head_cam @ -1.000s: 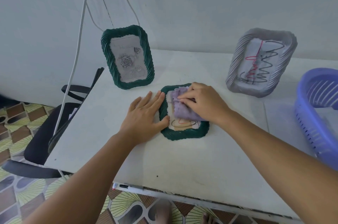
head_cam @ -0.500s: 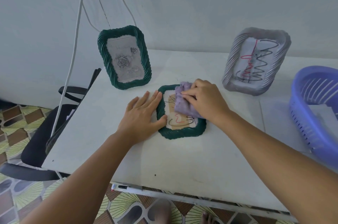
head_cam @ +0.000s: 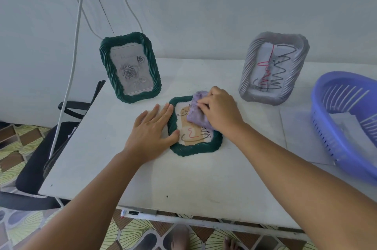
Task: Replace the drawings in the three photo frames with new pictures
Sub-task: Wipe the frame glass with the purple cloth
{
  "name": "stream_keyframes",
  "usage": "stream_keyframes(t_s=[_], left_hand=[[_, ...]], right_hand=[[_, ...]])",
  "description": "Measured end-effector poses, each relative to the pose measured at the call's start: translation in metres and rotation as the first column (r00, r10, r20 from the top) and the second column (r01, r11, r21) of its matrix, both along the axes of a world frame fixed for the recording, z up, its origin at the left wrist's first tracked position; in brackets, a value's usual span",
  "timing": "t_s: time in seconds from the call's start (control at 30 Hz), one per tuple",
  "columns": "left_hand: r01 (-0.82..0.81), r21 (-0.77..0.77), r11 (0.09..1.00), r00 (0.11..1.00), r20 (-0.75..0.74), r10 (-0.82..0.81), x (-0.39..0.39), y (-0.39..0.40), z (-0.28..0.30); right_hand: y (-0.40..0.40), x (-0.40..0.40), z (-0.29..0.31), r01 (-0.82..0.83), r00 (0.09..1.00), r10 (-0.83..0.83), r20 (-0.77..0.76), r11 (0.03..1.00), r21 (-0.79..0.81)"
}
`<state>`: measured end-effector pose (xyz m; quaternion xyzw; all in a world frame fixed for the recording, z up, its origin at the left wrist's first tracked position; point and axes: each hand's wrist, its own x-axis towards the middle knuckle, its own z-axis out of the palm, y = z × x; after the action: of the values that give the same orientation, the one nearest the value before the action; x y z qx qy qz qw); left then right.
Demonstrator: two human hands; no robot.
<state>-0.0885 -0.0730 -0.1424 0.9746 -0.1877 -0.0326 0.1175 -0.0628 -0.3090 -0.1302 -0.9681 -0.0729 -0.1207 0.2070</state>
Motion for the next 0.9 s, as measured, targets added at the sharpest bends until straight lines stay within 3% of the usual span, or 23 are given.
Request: stream_keyframes(t_s=[0.13, 0.23, 0.47, 0.67, 0.9], left_hand=[[0.000, -0.005, 1.000, 1.000, 0.004, 0.000, 0.000, 0.001, 0.000], [0.005, 0.000, 1.000, 1.000, 0.003, -0.005, 0.000, 0.001, 0.000], [0.004, 0.002, 1.000, 1.000, -0.001, -0.004, 0.000, 0.000, 0.001], [0.007, -0.002, 1.000, 1.000, 0.013, -0.007, 0.000, 0.001, -0.001], [0.004, -0.011, 1.000, 1.000, 0.007, -0.004, 0.000, 0.000, 0.001]], right_hand=[[-0.001, -0.019, -0.002, -0.125, 0.991, 0.129, -0.035, 0.987, 0.103], [-0.018, -0.030, 0.004, -0.203, 0.978, 0.207, -0.035, 0.975, 0.094], [0.004, -0.002, 0.001, 0.020, 1.000, -0.020, -0.009, 1.000, 0.022], [-0.010, -0.027, 0.004, -0.155, 0.987, 0.157, -0.030, 0.985, 0.075], [0.005, -0.006, 0.003, 0.026, 1.000, -0.026, 0.009, 0.999, -0.022]])
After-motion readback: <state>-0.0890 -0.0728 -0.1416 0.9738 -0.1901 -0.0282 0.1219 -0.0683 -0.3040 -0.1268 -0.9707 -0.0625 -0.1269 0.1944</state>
